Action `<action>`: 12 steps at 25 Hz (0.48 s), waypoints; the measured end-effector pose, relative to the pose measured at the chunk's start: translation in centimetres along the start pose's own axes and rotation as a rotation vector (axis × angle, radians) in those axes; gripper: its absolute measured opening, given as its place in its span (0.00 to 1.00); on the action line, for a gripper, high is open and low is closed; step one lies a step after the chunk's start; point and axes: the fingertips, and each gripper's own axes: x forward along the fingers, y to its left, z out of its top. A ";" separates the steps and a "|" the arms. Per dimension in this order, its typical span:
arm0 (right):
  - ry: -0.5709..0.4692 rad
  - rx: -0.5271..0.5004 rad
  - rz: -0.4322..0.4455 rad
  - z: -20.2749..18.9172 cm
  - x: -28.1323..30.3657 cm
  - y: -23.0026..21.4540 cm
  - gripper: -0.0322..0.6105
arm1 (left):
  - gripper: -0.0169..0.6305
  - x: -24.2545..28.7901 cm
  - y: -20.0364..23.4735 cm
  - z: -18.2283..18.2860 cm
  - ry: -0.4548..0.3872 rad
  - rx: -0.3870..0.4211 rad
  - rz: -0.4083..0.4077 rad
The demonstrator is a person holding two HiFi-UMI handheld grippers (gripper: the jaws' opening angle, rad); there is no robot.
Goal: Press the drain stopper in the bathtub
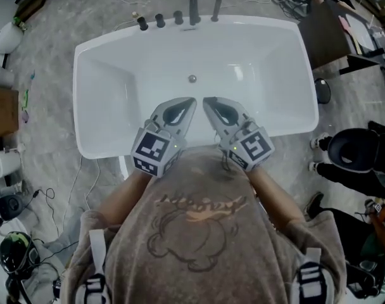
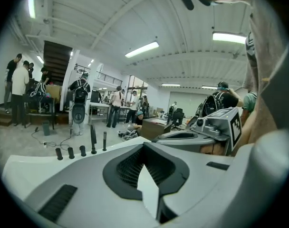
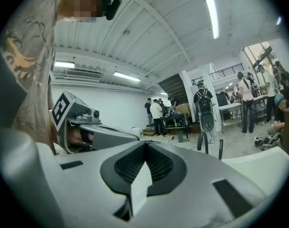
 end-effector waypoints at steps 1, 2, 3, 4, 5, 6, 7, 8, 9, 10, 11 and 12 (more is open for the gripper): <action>-0.014 -0.016 0.010 0.4 -0.3 0.4 0.05 | 0.03 -0.4 -0.4 0.4 -0.026 0.011 -0.017; -0.028 -0.030 0.020 0.7 -0.6 0.8 0.05 | 0.03 -0.8 -0.8 0.8 -0.048 0.022 -0.033; -0.043 -0.039 0.029 1.0 -0.8 1.1 0.05 | 0.03 -1.1 -1.0 1.0 -0.068 0.033 -0.049; -0.059 -0.041 0.035 1.3 -0.8 1.4 0.05 | 0.03 -1.3 -1.0 1.2 -0.087 0.045 -0.065; -0.074 -0.043 0.038 1.5 -0.6 1.6 0.05 | 0.03 -1.6 -0.9 1.4 -0.107 0.057 -0.082; -0.088 -0.043 0.039 1.6 -0.4 1.7 0.05 | 0.03 -1.8 -0.6 1.5 -0.127 0.066 -0.098; -0.102 -0.044 0.038 1.6 -0.2 1.8 0.05 | 0.03 -2.0 -0.4 1.5 -0.145 0.071 -0.112; -0.113 -0.047 0.037 1.6 -0.1 1.9 0.05 | 0.03 -2.3 -0.4 1.6 -0.158 0.072 -0.121; -0.122 -0.052 0.036 1.7 -0.3 2.1 0.05 | 0.03 -2.6 -0.6 1.6 -0.170 0.075 -0.126; -0.128 -0.059 0.037 1.7 -0.7 2.4 0.05 | 0.03 -2.9 -0.9 1.6 -0.179 0.080 -0.128; -0.133 -0.066 0.039 1.7 -1.0 2.7 0.05 | 0.03 -3.2 -1.2 1.6 -0.185 0.086 -0.128; -0.137 -0.071 0.040 1.6 -1.3 2.8 0.05 | 0.03 -3.4 -1.4 1.5 -0.187 0.092 -0.129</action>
